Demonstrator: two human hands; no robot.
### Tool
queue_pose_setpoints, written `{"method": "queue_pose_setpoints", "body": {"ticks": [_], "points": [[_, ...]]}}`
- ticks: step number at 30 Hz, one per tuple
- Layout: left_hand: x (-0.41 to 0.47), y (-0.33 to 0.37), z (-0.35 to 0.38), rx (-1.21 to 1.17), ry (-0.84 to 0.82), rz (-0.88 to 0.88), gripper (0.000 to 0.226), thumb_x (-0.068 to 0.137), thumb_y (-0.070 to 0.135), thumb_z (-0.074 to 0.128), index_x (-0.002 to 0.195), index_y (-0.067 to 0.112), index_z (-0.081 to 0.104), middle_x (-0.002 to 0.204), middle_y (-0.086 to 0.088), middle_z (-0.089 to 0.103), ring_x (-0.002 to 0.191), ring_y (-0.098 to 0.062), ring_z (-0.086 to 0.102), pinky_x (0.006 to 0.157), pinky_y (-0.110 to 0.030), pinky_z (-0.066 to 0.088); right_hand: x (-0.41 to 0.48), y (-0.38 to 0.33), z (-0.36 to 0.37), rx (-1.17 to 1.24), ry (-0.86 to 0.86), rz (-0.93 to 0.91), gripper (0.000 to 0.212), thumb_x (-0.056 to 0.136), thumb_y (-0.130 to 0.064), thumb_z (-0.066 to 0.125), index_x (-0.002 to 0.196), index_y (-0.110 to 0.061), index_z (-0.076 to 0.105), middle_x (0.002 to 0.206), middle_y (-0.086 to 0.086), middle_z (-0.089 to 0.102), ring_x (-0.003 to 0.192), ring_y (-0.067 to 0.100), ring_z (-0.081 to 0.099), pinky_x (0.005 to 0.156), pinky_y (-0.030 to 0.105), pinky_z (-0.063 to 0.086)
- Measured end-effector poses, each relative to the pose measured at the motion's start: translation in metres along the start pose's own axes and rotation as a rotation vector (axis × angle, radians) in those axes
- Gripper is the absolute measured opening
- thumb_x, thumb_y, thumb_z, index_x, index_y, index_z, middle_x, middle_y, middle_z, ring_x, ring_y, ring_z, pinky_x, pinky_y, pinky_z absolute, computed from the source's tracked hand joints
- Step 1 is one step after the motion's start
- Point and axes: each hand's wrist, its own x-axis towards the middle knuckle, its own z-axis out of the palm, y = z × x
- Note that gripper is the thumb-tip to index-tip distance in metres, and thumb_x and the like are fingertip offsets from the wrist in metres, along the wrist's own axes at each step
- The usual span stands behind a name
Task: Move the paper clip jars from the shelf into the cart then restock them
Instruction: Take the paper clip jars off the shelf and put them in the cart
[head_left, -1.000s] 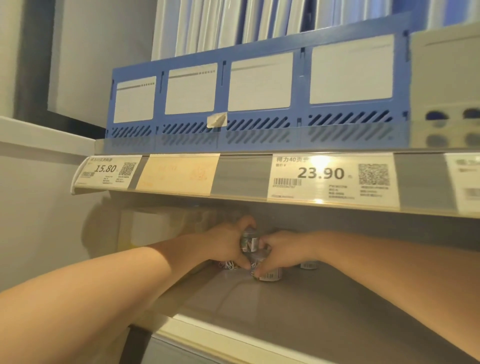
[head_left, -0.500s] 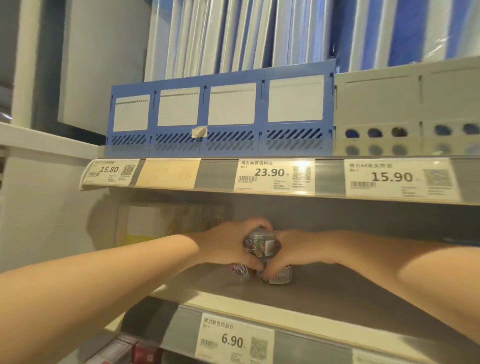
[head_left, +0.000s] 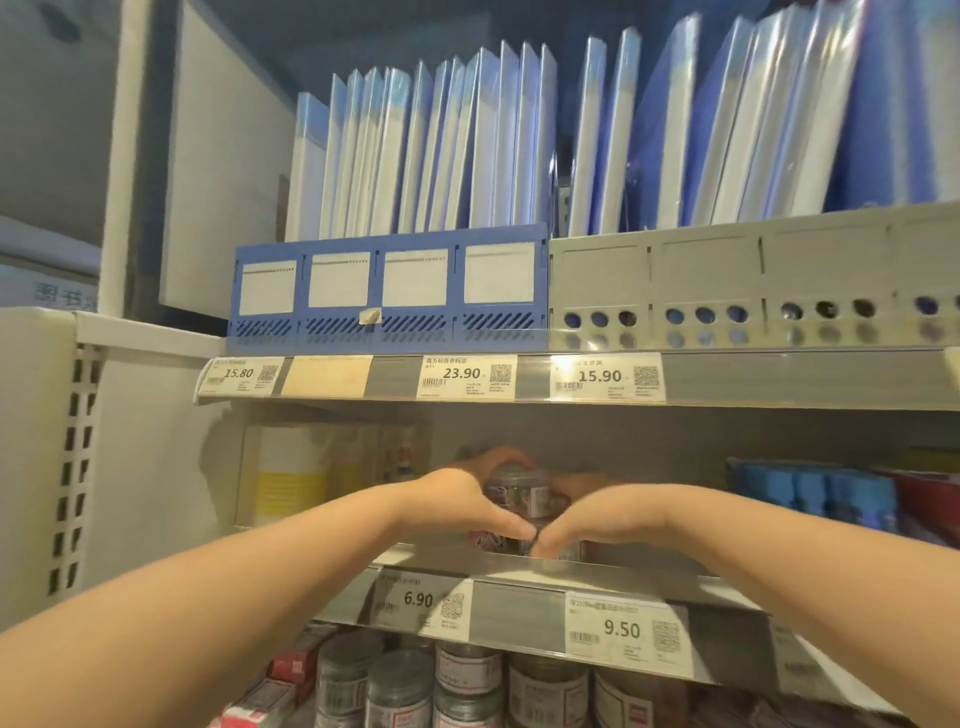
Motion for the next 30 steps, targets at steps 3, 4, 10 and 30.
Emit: {"method": "queue_pose_setpoints", "body": {"ticks": [3,4,10,30], "points": [[0.0,0.001,0.001,-0.023,0.009,-0.001,0.05,0.076,0.054,0.067,0.114,0.056,0.034,0.117,0.008,0.059,0.104,-0.009,0.058,0.094,-0.029,0.049,-0.002,0.005,0.007,0.072,0.097,-0.02,0.055,0.082,-0.041,0.064,0.132,-0.021,0.051,0.141,-0.002,0.046,0.128,0.016,0.044,0.109,0.031,0.031],[0.001,-0.001,0.001,-0.022,0.02,-0.004,0.048,0.077,0.052,0.067,0.114,0.055,0.035,0.116,0.01,0.058,0.103,-0.007,0.059,0.093,-0.027,0.049,-0.002,0.006,0.009,0.095,0.117,-0.024,0.054,0.081,-0.041,0.066,0.13,-0.021,0.054,0.138,-0.003,0.048,0.126,0.016,0.046,0.109,0.031,0.032],[0.014,-0.016,0.002,-0.025,0.11,0.003,0.054,0.078,0.04,0.07,0.124,0.042,0.041,0.126,0.008,0.052,0.103,-0.008,0.056,0.089,-0.02,0.046,-0.004,0.017,0.013,0.171,0.252,0.035,0.058,0.077,-0.039,0.07,0.13,-0.025,0.051,0.13,-0.005,0.052,0.114,0.013,0.051,0.096,0.025,0.04],[0.031,-0.027,-0.002,-0.153,0.145,0.274,0.066,0.07,0.038,0.078,0.127,0.04,0.045,0.122,0.015,0.057,0.099,-0.005,0.057,0.079,-0.012,0.044,-0.026,-0.031,0.011,0.25,0.64,0.214,0.055,0.069,-0.032,0.077,0.118,-0.015,0.059,0.105,-0.001,0.063,0.092,0.012,0.059,0.077,0.023,0.051]]}}
